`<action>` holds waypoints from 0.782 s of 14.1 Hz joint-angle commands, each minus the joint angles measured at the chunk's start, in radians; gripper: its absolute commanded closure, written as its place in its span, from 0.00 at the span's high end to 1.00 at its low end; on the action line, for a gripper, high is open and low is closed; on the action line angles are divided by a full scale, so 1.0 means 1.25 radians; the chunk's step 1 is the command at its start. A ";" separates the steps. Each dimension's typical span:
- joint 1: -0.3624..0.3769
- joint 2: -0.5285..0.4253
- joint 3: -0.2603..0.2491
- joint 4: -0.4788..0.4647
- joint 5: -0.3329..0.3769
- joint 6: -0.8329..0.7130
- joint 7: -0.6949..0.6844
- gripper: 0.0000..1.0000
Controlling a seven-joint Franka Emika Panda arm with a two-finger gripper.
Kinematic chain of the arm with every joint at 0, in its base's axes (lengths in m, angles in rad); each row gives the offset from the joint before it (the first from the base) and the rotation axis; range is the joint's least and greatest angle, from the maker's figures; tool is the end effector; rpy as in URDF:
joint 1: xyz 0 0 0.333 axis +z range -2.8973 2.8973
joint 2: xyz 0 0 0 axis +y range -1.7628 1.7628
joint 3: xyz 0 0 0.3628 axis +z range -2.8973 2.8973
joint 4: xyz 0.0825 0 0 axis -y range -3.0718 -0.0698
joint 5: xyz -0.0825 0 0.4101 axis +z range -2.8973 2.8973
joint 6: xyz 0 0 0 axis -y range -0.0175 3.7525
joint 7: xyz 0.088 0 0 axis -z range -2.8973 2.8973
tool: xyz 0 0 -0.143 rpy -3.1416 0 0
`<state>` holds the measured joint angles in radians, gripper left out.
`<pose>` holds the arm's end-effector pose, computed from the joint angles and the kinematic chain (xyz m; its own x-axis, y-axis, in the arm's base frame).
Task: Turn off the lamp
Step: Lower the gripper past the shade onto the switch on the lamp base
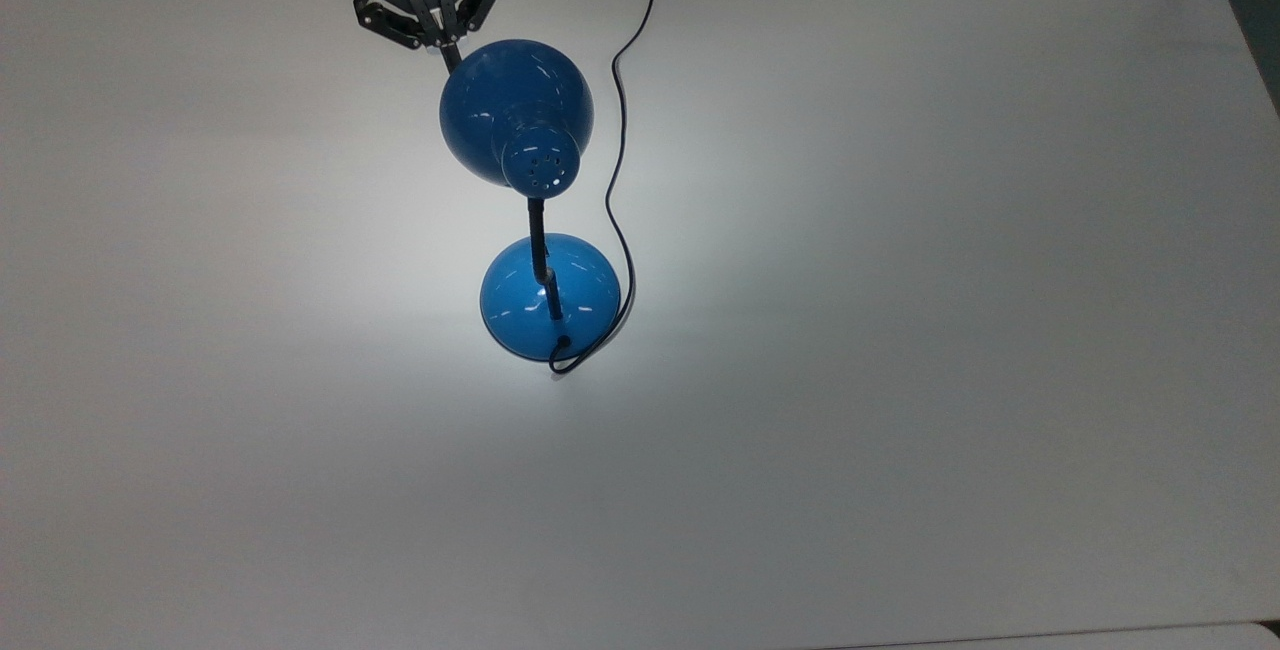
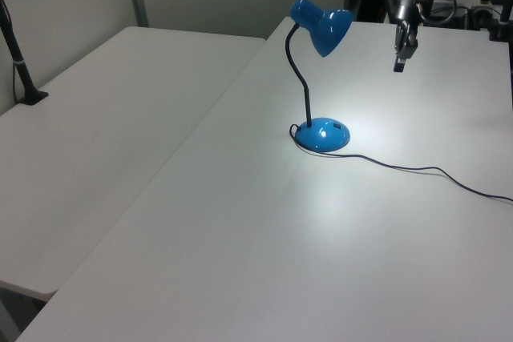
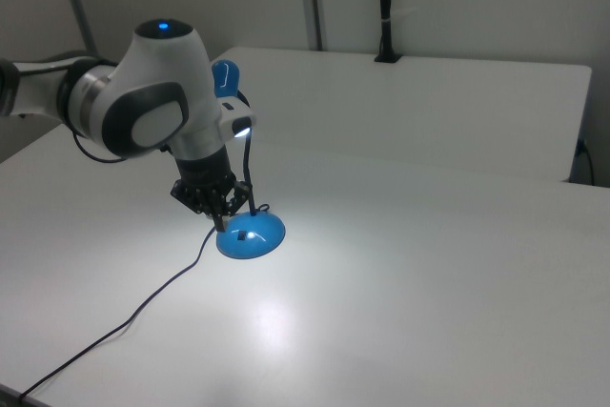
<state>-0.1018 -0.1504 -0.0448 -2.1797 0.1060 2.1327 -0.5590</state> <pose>0.5293 -0.0708 0.4637 0.9274 0.3473 0.1386 0.3549 -0.9343 -0.0330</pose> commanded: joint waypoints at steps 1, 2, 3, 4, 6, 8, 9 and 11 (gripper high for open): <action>0.009 0.016 0.000 -0.064 0.059 0.161 -0.009 0.00; 0.013 0.032 0.000 -0.066 0.081 0.198 -0.009 0.00; 0.019 0.049 0.001 -0.069 0.100 0.239 -0.008 0.00; 0.026 0.065 0.005 -0.077 0.111 0.283 -0.001 0.00; 0.052 0.104 0.008 -0.086 0.113 0.366 0.032 0.00; 0.064 0.142 0.009 -0.085 0.113 0.437 0.064 0.00; 0.072 0.157 0.012 -0.085 0.113 0.461 0.075 0.00; 0.075 0.183 0.022 -0.085 0.113 0.498 0.084 0.00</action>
<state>-0.0278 0.0384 -0.0261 -2.2791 0.2281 2.6737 -0.4852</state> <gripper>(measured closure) 0.991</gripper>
